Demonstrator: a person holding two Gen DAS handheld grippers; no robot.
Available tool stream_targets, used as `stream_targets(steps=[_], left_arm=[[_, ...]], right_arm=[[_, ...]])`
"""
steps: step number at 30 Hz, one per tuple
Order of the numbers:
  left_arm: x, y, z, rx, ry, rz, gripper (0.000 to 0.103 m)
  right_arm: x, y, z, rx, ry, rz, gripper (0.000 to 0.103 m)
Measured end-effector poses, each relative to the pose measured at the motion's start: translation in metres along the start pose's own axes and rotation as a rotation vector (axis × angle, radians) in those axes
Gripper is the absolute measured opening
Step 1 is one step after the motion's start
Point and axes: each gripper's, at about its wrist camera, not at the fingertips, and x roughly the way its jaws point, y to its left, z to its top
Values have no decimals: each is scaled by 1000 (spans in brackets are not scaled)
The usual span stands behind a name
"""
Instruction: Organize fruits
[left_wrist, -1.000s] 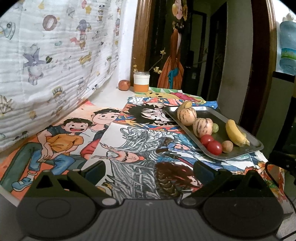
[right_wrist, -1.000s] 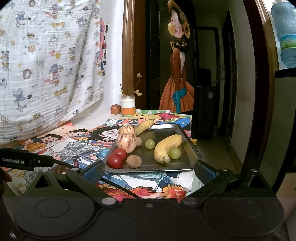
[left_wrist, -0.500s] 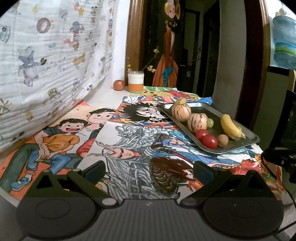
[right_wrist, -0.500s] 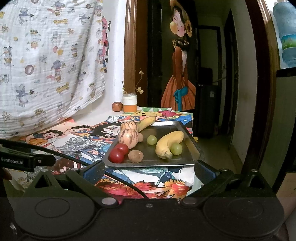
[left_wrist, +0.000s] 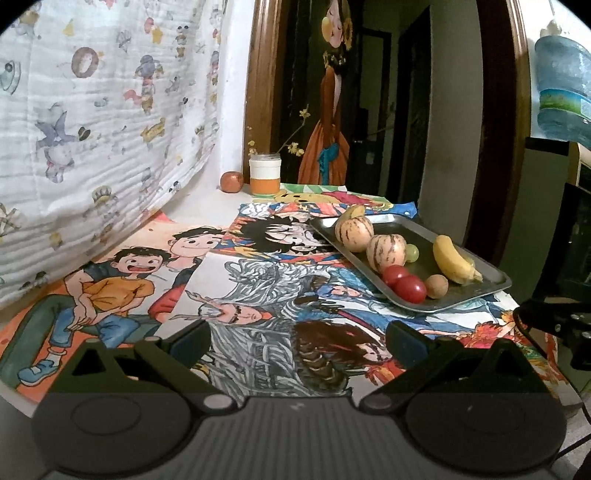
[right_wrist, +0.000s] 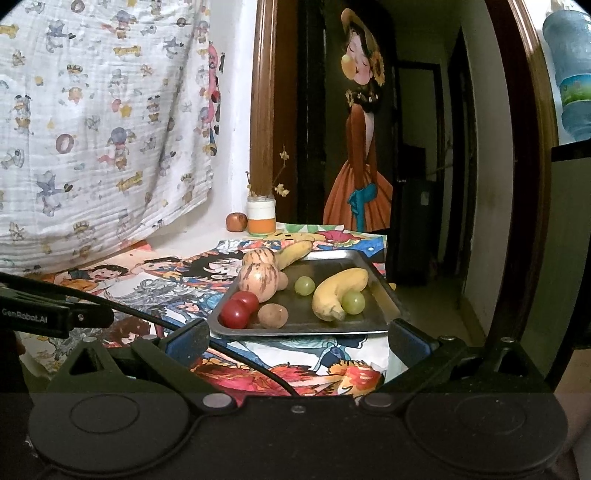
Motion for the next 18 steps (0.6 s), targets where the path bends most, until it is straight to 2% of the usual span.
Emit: stream_targets(steps=[18], left_arm=[[-9, -1, -2, 9, -59, -40, 103]], right_arm=[[-3, 0, -3, -7, -24, -26, 103]])
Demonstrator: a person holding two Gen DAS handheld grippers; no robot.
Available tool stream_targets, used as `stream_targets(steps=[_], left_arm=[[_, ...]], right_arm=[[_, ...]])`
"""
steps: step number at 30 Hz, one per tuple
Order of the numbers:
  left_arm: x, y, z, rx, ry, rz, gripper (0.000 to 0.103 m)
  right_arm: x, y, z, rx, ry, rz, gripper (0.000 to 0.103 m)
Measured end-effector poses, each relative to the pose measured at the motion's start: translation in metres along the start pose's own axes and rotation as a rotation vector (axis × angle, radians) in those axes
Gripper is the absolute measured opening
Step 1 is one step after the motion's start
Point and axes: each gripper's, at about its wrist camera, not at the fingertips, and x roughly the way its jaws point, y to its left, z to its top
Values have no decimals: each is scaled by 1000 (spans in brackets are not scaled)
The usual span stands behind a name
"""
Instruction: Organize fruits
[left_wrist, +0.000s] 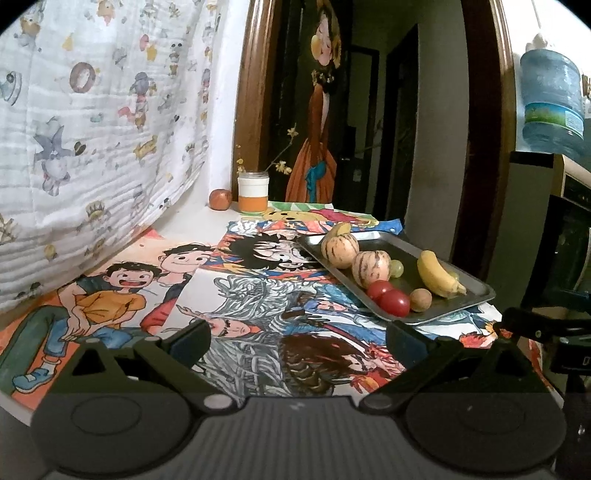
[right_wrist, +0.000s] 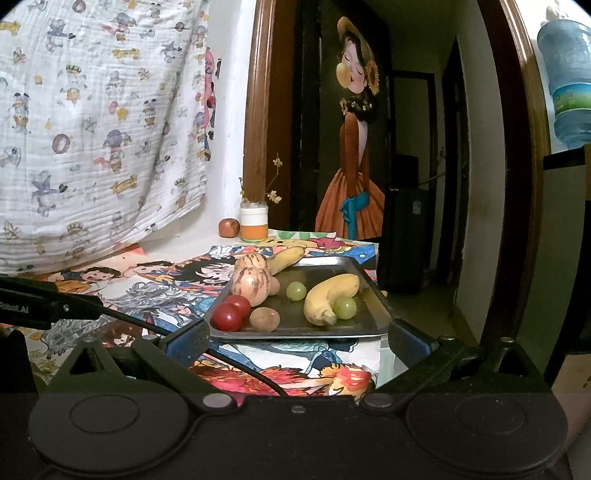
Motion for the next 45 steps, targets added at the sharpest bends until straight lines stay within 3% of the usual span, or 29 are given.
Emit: stream_targets(steps=[45], left_arm=[[0, 1, -1, -6, 5, 4, 103]], right_arm=[[1, 1, -3, -8, 7, -1, 103]])
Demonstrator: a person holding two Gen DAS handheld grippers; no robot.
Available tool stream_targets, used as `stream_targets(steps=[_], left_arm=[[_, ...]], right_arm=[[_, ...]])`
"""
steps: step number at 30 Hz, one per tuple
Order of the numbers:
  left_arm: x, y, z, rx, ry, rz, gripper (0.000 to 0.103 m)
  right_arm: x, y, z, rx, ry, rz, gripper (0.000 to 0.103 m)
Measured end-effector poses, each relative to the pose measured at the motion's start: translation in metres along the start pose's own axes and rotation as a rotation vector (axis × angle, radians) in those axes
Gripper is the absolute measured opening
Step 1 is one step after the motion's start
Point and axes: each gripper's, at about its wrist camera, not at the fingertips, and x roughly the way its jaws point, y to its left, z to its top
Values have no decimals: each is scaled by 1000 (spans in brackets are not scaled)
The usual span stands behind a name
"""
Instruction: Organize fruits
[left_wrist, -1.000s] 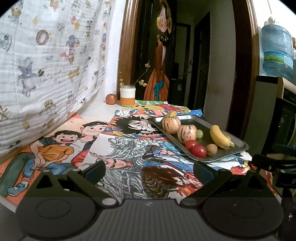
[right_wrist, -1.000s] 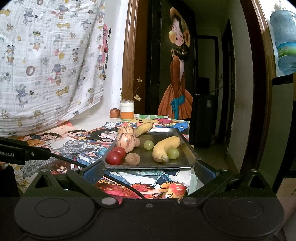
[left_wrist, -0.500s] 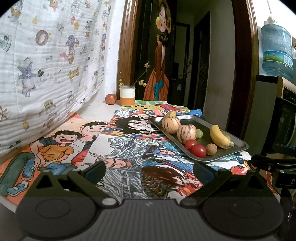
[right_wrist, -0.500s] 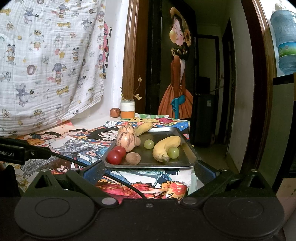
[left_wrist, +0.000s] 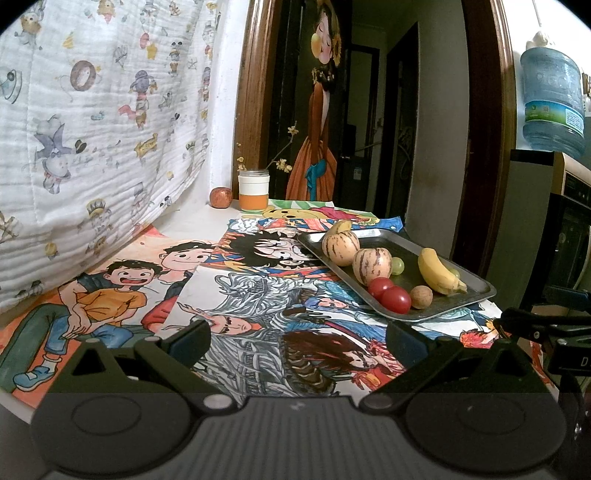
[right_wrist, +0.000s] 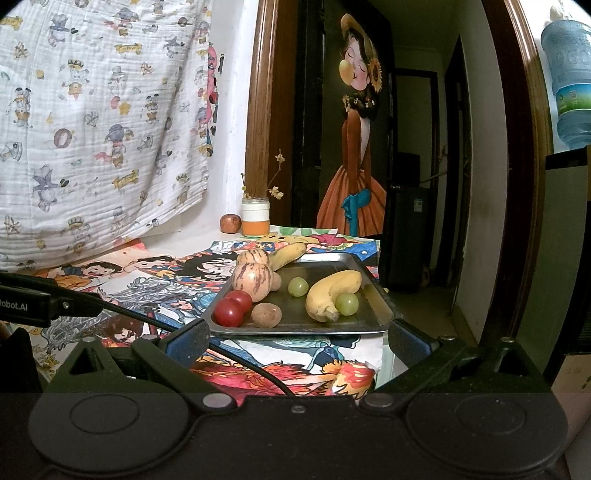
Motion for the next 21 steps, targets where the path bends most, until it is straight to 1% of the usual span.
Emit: stream_targets(steps=[19, 21], left_arm=[[0, 0, 0, 2, 4, -2, 103], [1, -1, 0, 11, 18, 14, 103]], right_arm=[[0, -1, 0, -1, 0, 0, 103], [0, 0, 0, -1, 0, 0, 103]])
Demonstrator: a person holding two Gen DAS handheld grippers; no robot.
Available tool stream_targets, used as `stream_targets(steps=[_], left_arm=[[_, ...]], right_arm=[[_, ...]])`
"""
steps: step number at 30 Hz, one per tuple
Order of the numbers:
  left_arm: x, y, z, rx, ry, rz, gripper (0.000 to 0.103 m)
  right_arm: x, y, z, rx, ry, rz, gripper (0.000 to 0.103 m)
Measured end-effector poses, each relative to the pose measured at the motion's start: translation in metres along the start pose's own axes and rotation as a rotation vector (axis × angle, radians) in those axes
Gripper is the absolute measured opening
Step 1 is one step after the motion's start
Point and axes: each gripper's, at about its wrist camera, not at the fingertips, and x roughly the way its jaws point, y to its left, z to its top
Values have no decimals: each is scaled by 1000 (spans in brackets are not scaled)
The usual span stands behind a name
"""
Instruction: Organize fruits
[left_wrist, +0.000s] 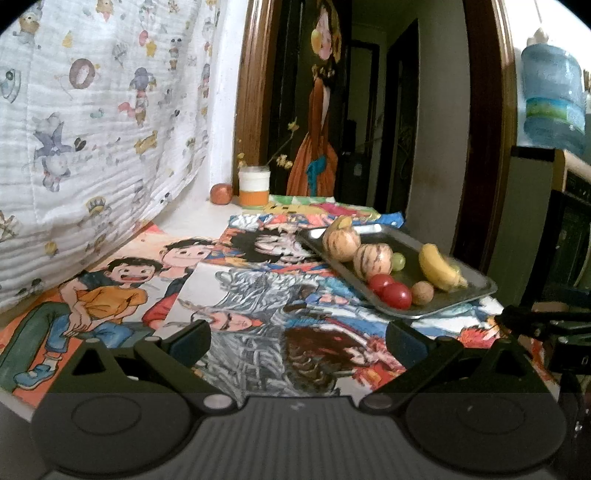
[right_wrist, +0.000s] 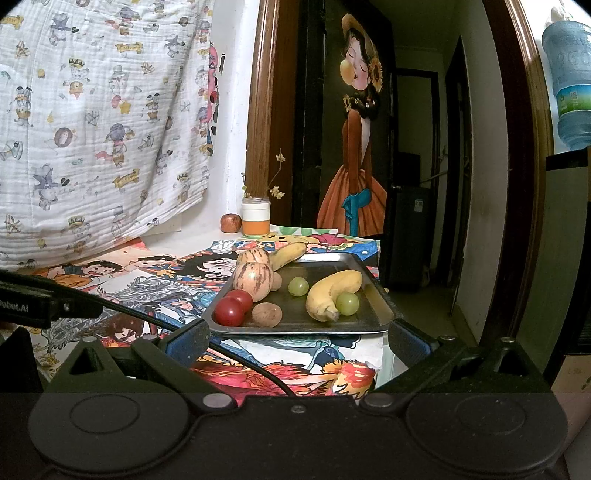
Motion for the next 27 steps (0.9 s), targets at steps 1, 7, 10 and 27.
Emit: stream_targets(steps=[1, 7, 10, 27], left_arm=[[0, -1, 0, 6, -3, 13, 103], [-4, -2, 0, 14, -30, 11, 103], [-5, -1, 0, 16, -33, 16, 103], [-4, 1, 1, 12, -31, 17, 103]], right_arm=[[0, 0, 0, 0, 0, 0, 103], [0, 0, 0, -1, 0, 0, 103], [0, -1, 0, 0, 0, 0, 103], [0, 0, 0, -1, 0, 0, 103]])
